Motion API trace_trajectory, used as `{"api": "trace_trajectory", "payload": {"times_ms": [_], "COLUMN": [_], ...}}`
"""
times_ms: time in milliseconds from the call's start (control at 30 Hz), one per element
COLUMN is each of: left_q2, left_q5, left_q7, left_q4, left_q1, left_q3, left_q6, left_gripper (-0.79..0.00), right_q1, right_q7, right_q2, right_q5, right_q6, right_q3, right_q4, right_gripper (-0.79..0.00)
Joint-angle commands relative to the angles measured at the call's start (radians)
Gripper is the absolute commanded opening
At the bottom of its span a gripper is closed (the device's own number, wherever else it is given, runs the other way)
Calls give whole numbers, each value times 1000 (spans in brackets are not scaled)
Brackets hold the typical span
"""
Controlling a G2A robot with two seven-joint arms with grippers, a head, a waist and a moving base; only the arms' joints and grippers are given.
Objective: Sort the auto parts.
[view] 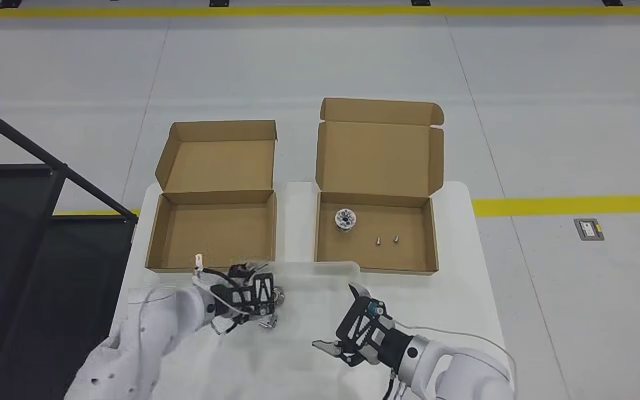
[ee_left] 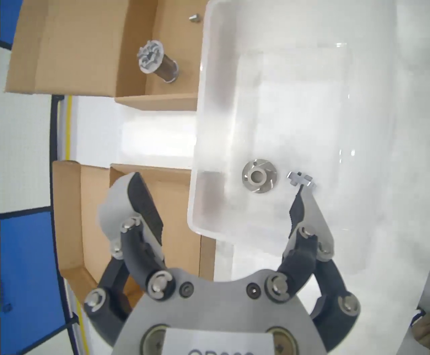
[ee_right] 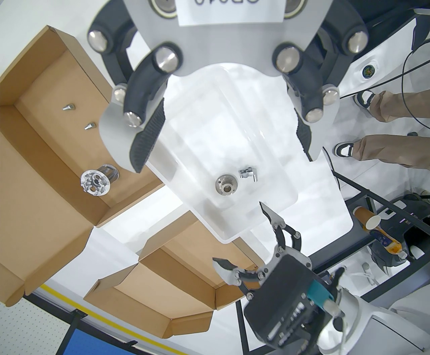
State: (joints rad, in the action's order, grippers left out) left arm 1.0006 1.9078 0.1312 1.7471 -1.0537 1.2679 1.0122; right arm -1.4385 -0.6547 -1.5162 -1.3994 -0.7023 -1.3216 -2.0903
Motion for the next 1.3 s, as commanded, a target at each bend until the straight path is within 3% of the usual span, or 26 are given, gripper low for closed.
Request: {"api": "trace_trajectory", "payload": {"times_ms": [0, 200, 700, 1033, 1067, 1133, 1267], "left_q2": [-17, -66, -64, -73, -71, -67, -56], "left_q5": [-40, -199, -252, -376, -384, -402, -440], "left_q7": [-1, 83, 75, 254, 271, 299, 320], "left_q4": [-53, -157, -174, -262, -272, -296, -338], "left_q1": [67, 269, 256, 363, 376, 400, 442], "left_q3": [-87, -334, -344, -482, -501, -529, -572], "left_q6": [0, 0, 0, 0, 0, 0, 0], "left_gripper": [0, 0, 0, 0, -12, -157, -123], "right_q1": [0, 0, 0, 0, 0, 0, 0], "right_q7": [0, 0, 0, 0, 0, 0, 0], "right_q2": [0, 0, 0, 0, 0, 0, 0], "right_q5": [0, 0, 0, 0, 0, 0, 0], "right_q6": [0, 0, 0, 0, 0, 0, 0], "right_q3": [0, 0, 0, 0, 0, 0, 0], "right_q4": [0, 0, 0, 0, 0, 0, 0], "right_gripper": [0, 0, 0, 0, 0, 0, 0]}}
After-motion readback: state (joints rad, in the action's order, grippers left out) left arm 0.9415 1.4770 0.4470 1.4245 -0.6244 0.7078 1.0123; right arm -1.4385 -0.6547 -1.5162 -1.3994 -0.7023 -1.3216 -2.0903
